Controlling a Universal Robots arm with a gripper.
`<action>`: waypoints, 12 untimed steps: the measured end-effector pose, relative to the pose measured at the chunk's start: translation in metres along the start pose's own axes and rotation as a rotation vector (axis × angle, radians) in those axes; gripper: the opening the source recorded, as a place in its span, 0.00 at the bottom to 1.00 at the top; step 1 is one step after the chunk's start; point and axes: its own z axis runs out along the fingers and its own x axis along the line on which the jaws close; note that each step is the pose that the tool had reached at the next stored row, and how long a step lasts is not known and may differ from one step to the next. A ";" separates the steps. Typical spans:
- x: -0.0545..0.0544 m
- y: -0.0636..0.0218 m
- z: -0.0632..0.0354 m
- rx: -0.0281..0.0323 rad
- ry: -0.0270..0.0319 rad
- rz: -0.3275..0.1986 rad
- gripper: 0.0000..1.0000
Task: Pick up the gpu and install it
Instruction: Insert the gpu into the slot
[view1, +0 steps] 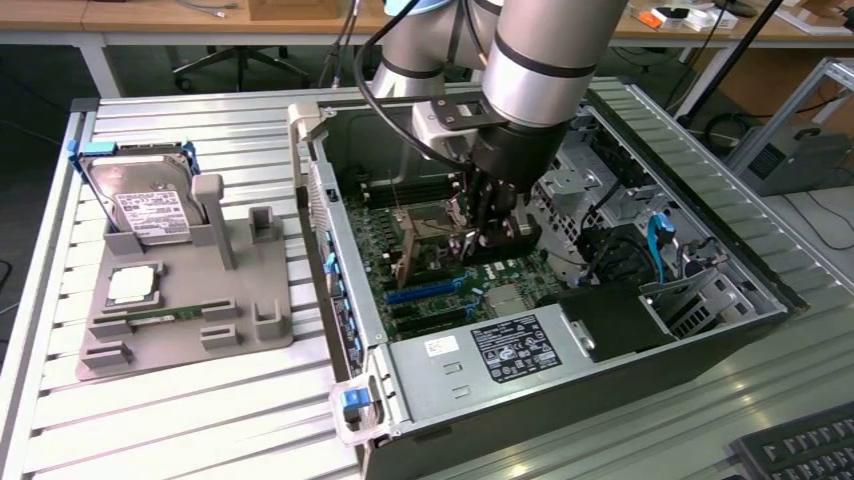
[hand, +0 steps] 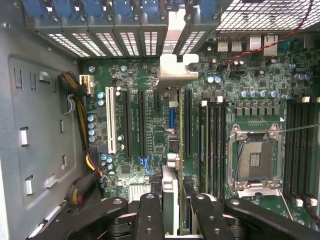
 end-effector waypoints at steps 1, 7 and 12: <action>0.001 0.0000 0.0005 0.0001 -0.0001 0.000 0.27; 0.003 0.0003 0.0023 0.0001 -0.0001 0.000 0.27; 0.007 0.0012 0.0034 0.0000 0.0000 0.000 0.27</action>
